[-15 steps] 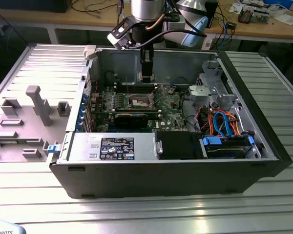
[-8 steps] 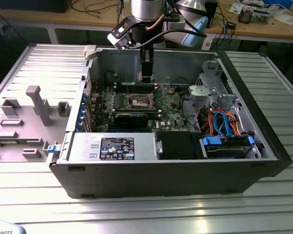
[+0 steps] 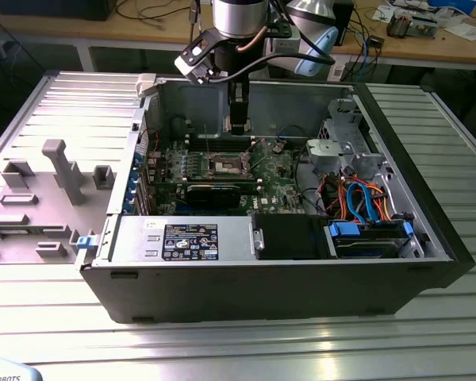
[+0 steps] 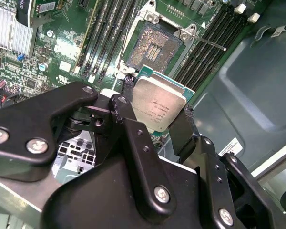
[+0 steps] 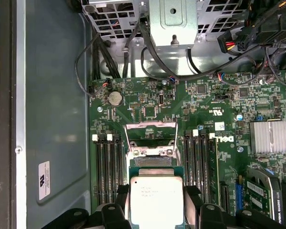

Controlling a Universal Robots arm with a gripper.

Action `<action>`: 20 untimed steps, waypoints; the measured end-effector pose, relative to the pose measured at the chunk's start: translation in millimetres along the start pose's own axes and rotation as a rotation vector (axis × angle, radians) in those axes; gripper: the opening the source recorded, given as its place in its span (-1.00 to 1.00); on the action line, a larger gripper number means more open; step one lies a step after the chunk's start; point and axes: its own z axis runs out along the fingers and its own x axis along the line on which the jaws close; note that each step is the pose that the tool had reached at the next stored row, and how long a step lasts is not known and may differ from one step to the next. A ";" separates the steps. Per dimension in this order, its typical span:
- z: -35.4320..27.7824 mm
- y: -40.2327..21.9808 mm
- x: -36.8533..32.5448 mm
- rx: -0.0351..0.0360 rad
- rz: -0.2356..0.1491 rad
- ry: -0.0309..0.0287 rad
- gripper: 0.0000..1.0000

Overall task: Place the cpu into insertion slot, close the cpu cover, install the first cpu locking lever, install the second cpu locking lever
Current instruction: 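Place the cpu into insertion slot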

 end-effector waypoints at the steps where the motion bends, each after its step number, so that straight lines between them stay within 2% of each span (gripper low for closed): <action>1: 0.1 0.0 0.0 0.0000 0.000 0.0000 0.09; 10: 0.5 0.0 -0.1 -0.0001 0.000 0.0003 0.09; 13: 1.5 -0.1 -0.1 0.0000 0.000 0.0028 0.09; 20: 13.7 -3.4 -0.7 0.0007 -0.009 0.0095 0.09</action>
